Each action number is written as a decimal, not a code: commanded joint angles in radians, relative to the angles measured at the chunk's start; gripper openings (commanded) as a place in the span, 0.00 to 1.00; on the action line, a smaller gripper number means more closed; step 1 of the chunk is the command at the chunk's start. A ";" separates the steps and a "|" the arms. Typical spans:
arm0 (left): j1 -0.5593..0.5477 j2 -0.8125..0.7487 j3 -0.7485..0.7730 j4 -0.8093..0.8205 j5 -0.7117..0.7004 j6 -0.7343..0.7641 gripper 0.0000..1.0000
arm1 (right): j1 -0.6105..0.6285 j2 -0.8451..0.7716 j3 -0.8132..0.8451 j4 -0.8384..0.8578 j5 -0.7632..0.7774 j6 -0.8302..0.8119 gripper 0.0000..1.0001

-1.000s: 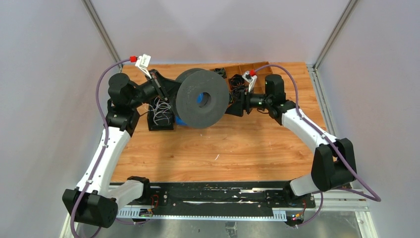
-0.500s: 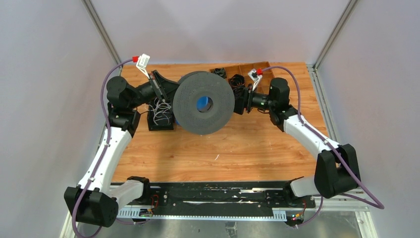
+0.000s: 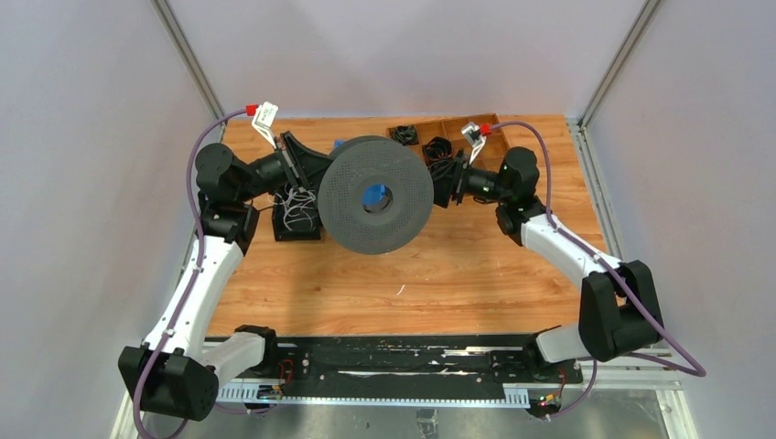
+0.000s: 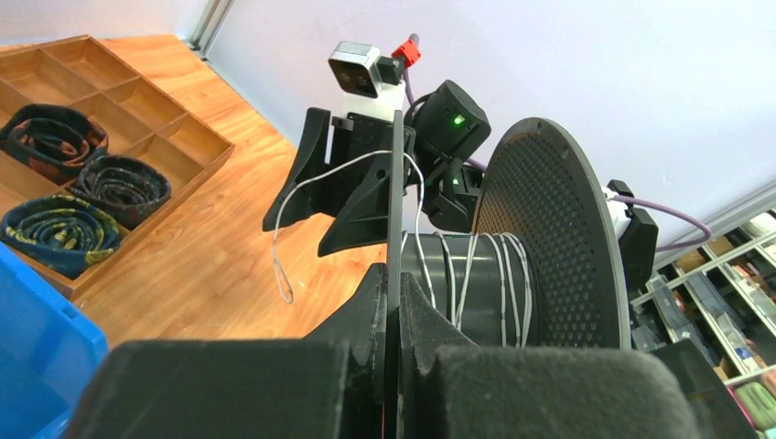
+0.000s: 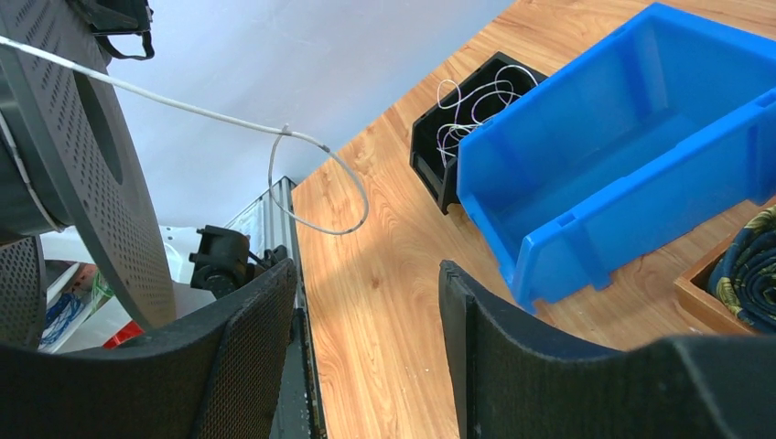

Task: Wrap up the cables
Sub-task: Wrap the cable around the cable reel.

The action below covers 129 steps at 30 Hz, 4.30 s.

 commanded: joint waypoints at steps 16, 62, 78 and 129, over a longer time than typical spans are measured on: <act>0.007 -0.024 -0.008 0.057 -0.005 -0.025 0.00 | 0.100 0.111 0.102 0.084 0.025 0.036 0.37; 0.041 0.107 0.235 -0.451 -0.717 0.091 0.00 | 0.319 0.055 0.176 -0.341 0.160 -0.324 0.01; 0.029 0.129 0.260 -0.554 -0.861 0.120 0.00 | 0.434 0.176 0.379 -0.571 0.176 -0.427 0.02; -0.332 0.129 0.283 -0.570 -1.224 0.709 0.00 | 0.523 0.283 0.956 -1.128 0.422 -0.730 0.01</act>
